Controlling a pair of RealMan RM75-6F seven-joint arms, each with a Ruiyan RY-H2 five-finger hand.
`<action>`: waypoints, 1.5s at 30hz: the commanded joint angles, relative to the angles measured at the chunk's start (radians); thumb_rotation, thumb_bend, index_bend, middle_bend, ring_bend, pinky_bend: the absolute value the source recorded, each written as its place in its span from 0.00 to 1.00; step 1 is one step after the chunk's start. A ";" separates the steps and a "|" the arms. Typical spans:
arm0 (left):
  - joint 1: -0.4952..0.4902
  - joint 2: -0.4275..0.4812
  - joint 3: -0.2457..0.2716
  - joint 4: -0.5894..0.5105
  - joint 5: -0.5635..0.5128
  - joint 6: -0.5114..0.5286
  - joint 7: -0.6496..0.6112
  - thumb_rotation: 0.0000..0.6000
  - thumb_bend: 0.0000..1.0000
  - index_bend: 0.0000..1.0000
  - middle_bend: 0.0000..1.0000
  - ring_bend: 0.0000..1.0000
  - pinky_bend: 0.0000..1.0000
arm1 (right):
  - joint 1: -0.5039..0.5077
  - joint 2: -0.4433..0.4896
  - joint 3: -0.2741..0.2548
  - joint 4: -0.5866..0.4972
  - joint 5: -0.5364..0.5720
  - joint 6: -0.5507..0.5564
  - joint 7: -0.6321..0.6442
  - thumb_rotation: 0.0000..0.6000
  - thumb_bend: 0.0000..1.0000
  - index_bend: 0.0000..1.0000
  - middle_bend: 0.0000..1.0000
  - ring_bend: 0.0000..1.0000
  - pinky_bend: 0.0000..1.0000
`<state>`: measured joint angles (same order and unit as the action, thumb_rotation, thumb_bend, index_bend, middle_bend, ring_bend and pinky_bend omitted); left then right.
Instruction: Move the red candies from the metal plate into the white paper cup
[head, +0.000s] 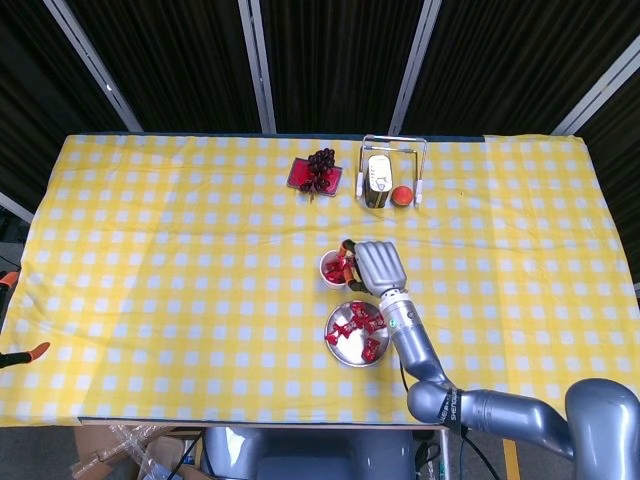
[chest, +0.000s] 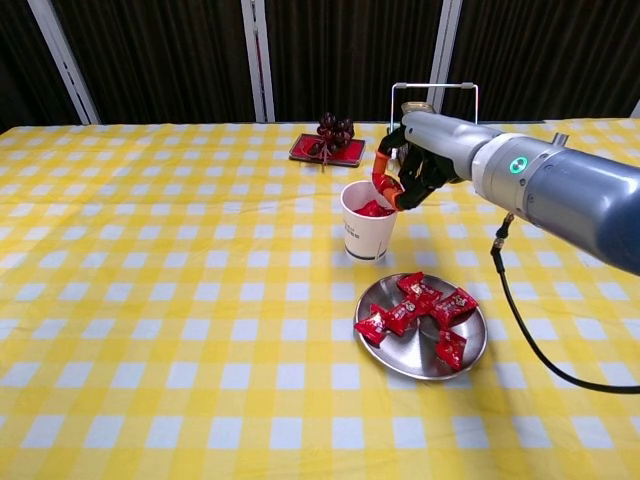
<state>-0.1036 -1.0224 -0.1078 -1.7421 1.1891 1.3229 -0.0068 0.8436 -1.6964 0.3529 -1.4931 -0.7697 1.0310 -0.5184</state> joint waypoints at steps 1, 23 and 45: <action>0.000 0.000 0.000 0.000 0.001 0.001 0.000 1.00 0.04 0.00 0.00 0.00 0.00 | 0.001 0.004 -0.003 -0.007 -0.002 0.009 -0.002 1.00 0.46 0.31 0.81 0.96 1.00; 0.004 -0.006 0.004 0.004 0.019 0.018 0.003 1.00 0.04 0.00 0.00 0.00 0.00 | -0.146 0.172 -0.188 -0.346 -0.166 0.129 0.030 1.00 0.45 0.26 0.81 0.96 1.00; 0.006 -0.013 0.000 0.006 0.014 0.028 0.013 1.00 0.04 0.00 0.00 0.00 0.00 | -0.221 0.044 -0.323 -0.233 -0.250 0.082 0.060 1.00 0.45 0.32 0.81 0.96 1.00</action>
<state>-0.0974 -1.0358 -0.1074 -1.7360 1.2030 1.3509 0.0061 0.6204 -1.6370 0.0214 -1.7432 -1.0277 1.1220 -0.4604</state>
